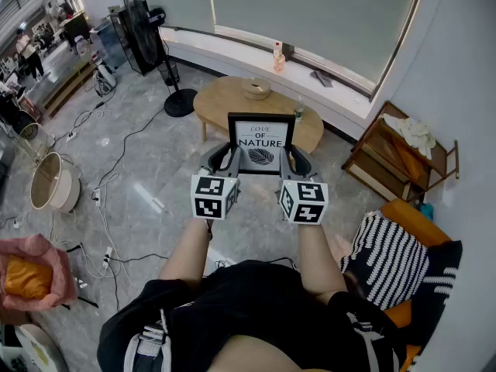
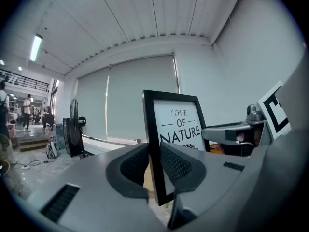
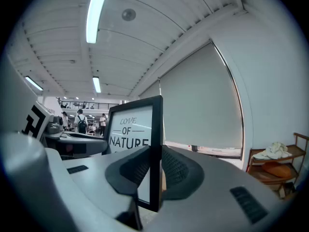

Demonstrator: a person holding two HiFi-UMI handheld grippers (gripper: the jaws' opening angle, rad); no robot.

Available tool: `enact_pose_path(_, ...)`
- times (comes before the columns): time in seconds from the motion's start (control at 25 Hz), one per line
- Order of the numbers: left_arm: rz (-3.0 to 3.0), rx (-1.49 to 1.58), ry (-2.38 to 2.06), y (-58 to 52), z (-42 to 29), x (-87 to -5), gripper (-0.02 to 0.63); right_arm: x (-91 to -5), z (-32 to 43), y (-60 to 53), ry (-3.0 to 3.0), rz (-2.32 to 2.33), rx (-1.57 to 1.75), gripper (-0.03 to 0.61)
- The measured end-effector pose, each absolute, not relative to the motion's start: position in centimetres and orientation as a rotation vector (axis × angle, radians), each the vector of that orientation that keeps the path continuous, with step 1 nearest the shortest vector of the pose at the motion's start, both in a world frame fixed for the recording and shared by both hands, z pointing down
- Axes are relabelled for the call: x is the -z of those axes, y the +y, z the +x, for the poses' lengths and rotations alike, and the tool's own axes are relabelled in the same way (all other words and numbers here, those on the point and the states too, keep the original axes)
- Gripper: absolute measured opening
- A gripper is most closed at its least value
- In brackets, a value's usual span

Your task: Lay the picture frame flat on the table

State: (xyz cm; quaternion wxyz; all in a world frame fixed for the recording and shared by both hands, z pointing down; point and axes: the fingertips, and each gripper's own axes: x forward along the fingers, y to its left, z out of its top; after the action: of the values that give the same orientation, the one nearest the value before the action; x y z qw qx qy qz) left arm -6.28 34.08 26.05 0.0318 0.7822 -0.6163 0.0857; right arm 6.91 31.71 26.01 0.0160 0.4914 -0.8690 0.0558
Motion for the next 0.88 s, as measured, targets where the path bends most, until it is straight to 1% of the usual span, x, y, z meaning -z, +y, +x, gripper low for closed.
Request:
enact_pose_path(0.36,2.404,-0.24,-1.911,37.5,-5.7,-26.1,0.087,-26.2,7.5,35.0,-2.73,1.494,-0.187,0.086)
enact_pose_path(0.88,2.388,-0.227,-1.927,35.4,-2.0,-27.0,0.087,-27.3,11.2,32.7,-2.768,1.463,-0.201,0.089)
